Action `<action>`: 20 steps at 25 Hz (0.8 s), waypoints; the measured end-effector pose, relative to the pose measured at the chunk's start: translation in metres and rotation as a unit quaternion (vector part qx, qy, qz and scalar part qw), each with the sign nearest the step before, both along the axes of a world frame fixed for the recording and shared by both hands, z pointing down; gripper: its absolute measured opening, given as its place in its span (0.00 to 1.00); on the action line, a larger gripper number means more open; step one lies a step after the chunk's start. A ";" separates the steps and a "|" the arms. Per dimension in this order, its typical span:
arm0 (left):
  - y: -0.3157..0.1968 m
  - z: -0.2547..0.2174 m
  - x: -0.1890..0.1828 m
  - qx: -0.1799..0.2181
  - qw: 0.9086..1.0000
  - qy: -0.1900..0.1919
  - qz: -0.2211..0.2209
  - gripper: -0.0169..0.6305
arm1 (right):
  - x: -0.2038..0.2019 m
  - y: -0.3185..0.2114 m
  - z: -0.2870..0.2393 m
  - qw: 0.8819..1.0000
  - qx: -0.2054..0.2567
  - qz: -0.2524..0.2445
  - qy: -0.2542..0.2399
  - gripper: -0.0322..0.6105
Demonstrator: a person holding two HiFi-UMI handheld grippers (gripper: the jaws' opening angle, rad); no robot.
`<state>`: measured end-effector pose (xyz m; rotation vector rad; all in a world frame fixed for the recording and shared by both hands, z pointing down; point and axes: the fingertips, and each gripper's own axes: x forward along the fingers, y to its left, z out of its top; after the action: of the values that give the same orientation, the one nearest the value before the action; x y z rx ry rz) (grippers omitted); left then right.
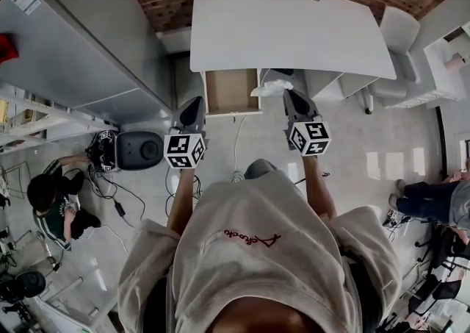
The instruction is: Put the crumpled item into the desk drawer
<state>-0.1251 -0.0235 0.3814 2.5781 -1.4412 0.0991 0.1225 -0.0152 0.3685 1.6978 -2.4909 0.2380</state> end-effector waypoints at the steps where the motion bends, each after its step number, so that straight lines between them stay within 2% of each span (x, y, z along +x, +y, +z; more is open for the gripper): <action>1: -0.002 0.001 0.000 -0.001 1.000 0.000 0.000 0.04 | 0.000 -0.001 0.002 1.000 -0.002 0.000 0.000 0.07; 12: -0.029 0.018 0.016 -0.022 1.000 -0.005 0.009 0.04 | 0.010 -0.029 0.017 1.000 -0.019 -0.001 -0.005 0.07; 20: -0.083 0.020 0.037 -0.025 0.999 -0.013 0.015 0.04 | 0.021 -0.083 0.024 1.000 -0.025 -0.008 -0.013 0.07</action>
<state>-0.0883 -0.1065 0.4010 2.5676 -1.3923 0.1717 0.1438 -0.0982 0.3930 1.6663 -2.4927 0.3192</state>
